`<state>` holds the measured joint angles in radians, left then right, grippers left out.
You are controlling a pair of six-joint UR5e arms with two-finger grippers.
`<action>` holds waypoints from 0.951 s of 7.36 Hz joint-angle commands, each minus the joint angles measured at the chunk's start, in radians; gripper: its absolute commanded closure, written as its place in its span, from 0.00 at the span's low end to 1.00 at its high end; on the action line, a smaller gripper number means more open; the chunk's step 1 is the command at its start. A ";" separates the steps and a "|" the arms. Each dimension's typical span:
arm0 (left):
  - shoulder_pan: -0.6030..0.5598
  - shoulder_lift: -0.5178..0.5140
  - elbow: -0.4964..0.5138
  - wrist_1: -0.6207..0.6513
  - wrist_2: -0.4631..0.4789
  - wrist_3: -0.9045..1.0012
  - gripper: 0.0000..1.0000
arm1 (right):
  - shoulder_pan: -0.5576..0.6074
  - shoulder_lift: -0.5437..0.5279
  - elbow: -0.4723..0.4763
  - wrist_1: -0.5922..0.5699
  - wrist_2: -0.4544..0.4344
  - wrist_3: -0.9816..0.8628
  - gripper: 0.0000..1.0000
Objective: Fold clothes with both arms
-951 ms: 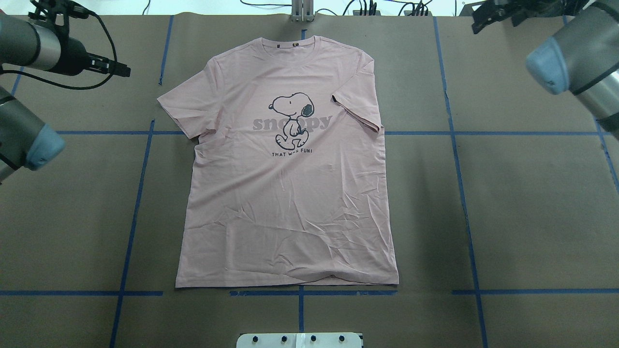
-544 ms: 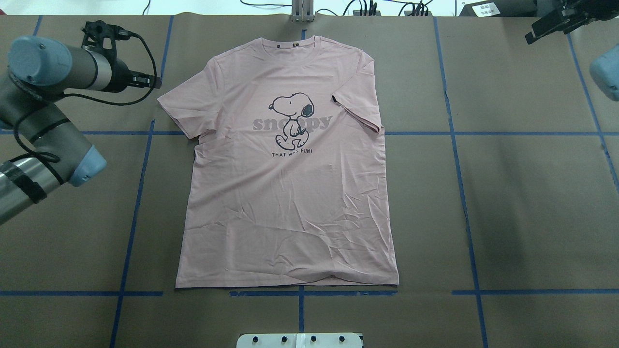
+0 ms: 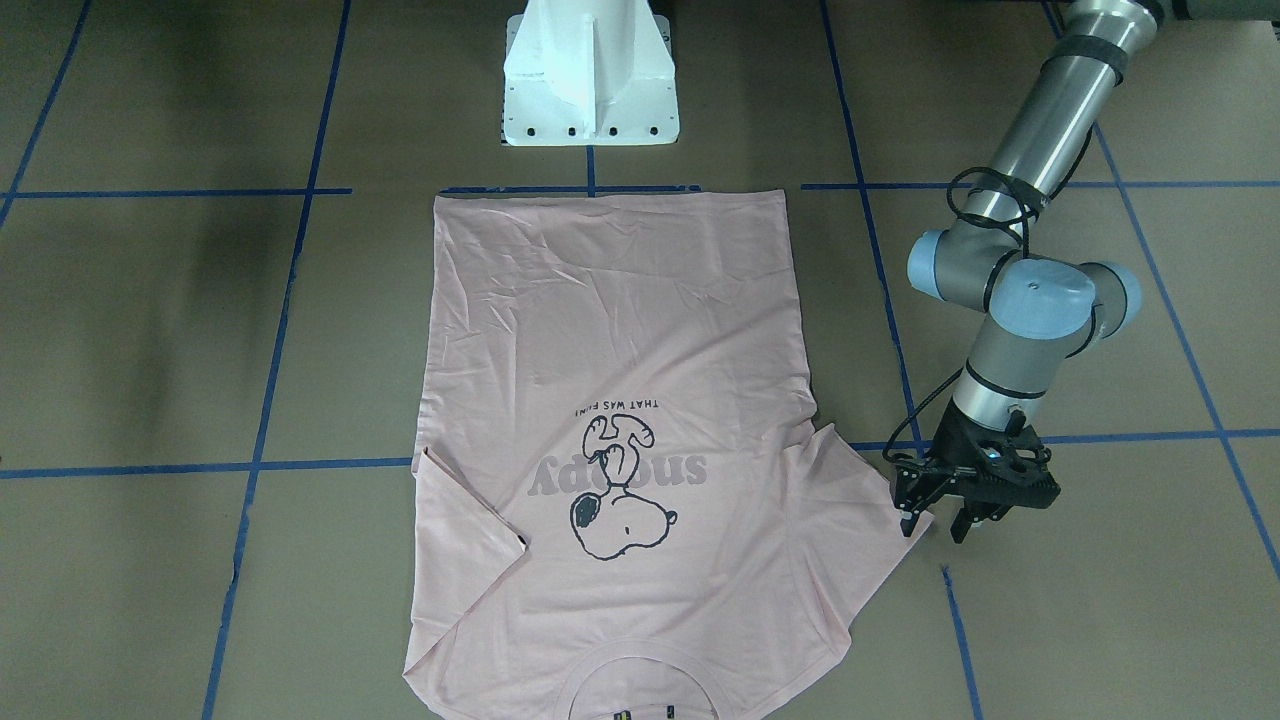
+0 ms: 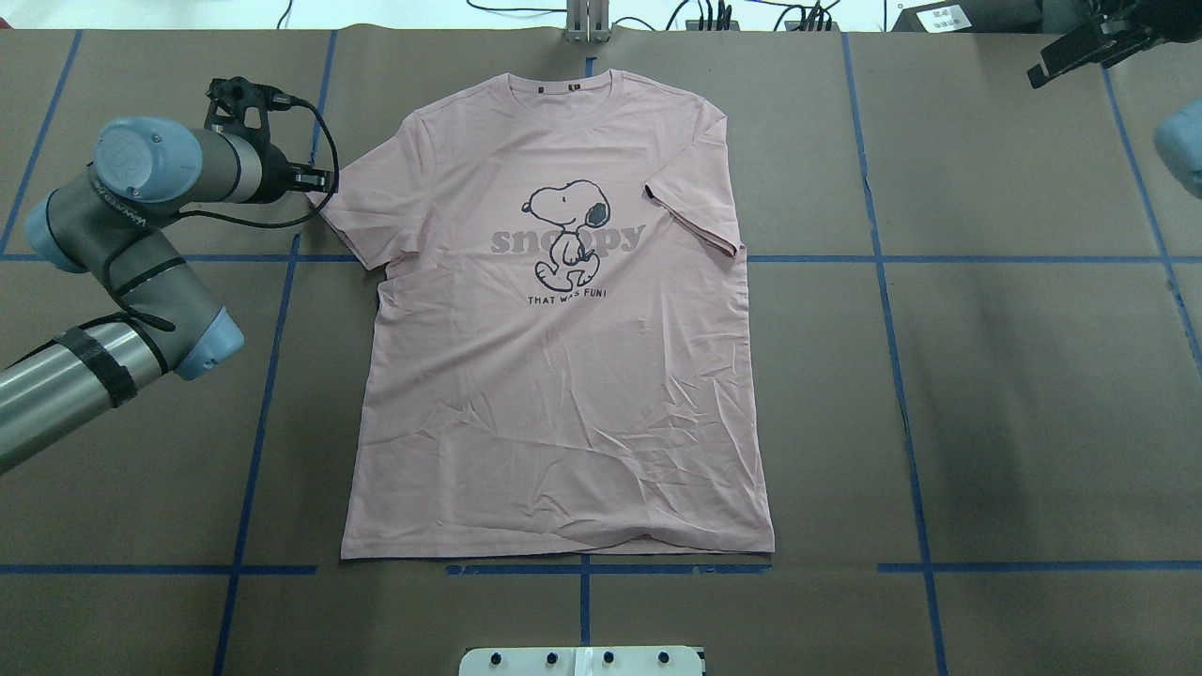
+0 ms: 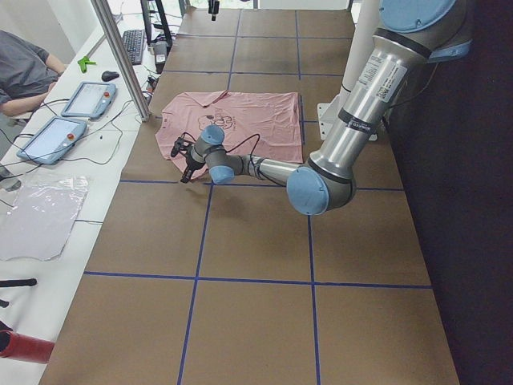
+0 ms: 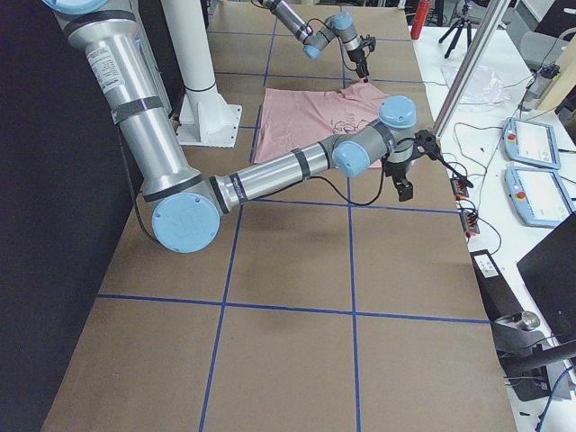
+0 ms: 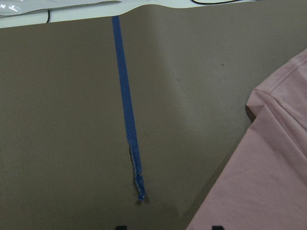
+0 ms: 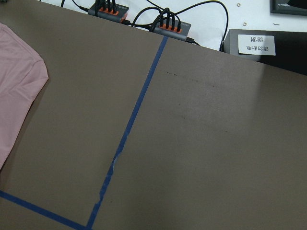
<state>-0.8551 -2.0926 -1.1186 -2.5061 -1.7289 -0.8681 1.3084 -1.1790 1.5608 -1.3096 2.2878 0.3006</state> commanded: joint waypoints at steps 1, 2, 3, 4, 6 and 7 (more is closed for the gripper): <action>0.002 0.003 -0.003 -0.002 -0.001 0.001 0.41 | 0.000 -0.001 0.001 0.000 -0.001 0.000 0.00; 0.002 0.012 -0.007 -0.003 -0.003 0.003 0.41 | 0.000 -0.001 0.001 0.000 -0.004 0.000 0.00; 0.004 0.013 -0.007 -0.004 -0.003 0.001 0.42 | 0.000 -0.002 0.001 0.000 -0.004 0.000 0.00; 0.004 0.013 -0.010 -0.005 -0.003 0.000 0.45 | 0.000 -0.001 0.001 0.000 -0.004 0.002 0.00; 0.005 0.013 -0.010 -0.005 -0.004 -0.002 0.59 | 0.000 -0.001 0.001 0.001 -0.004 0.006 0.00; 0.007 0.013 -0.010 -0.011 -0.004 -0.003 0.78 | 0.000 -0.001 0.001 0.000 -0.005 0.008 0.00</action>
<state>-0.8496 -2.0802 -1.1288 -2.5125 -1.7329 -0.8698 1.3085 -1.1797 1.5616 -1.3094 2.2837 0.3066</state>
